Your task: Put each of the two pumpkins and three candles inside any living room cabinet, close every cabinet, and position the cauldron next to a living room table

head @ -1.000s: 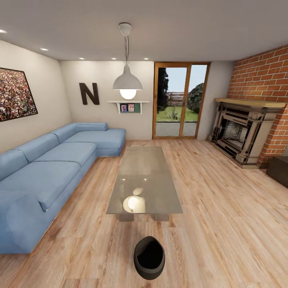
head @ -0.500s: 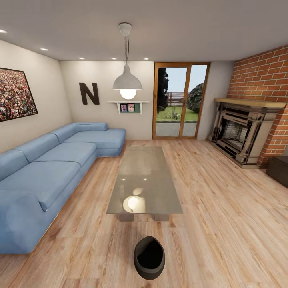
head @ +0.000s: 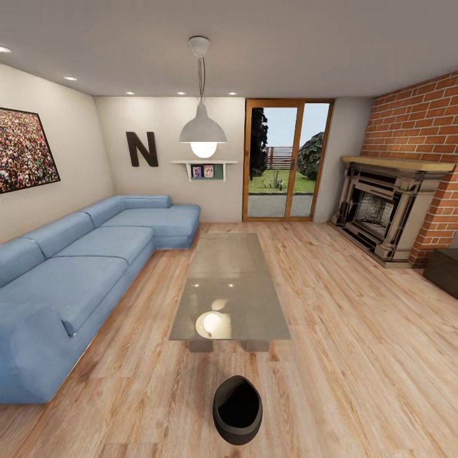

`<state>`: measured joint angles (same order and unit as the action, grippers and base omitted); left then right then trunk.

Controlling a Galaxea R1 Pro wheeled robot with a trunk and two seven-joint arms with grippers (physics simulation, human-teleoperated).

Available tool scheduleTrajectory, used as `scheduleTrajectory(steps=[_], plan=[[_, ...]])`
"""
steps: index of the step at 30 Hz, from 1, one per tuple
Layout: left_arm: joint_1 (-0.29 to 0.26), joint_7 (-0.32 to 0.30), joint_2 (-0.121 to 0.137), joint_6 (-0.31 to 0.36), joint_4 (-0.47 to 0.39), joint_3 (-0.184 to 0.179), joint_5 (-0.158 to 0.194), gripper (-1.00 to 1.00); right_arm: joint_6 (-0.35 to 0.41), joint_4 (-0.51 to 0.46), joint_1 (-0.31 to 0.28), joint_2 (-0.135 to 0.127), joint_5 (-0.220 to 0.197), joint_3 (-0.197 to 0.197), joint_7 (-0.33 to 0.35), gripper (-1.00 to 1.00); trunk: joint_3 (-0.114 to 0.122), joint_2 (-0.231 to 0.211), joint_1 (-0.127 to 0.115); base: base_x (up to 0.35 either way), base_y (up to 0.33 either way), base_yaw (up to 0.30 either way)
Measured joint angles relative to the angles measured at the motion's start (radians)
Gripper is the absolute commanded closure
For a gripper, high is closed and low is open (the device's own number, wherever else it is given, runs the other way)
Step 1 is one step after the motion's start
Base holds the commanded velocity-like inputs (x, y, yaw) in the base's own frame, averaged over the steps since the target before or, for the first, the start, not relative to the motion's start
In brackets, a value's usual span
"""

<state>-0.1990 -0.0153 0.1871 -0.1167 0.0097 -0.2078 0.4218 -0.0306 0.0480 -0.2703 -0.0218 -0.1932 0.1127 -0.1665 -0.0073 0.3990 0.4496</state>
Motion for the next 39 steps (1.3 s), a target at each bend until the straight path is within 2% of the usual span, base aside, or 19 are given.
scheduleTrajectory(steps=[39], plan=[[0.0, 0.0, 0.0, 0.0, 0.0, 0.0, 0.0, -1.0, 0.0, 0.0, 0.0, 0.0, 0.0, 0.0, 0.0, -1.0, 0.0, 0.0, 0.0, 0.0, 0.0, 0.0]])
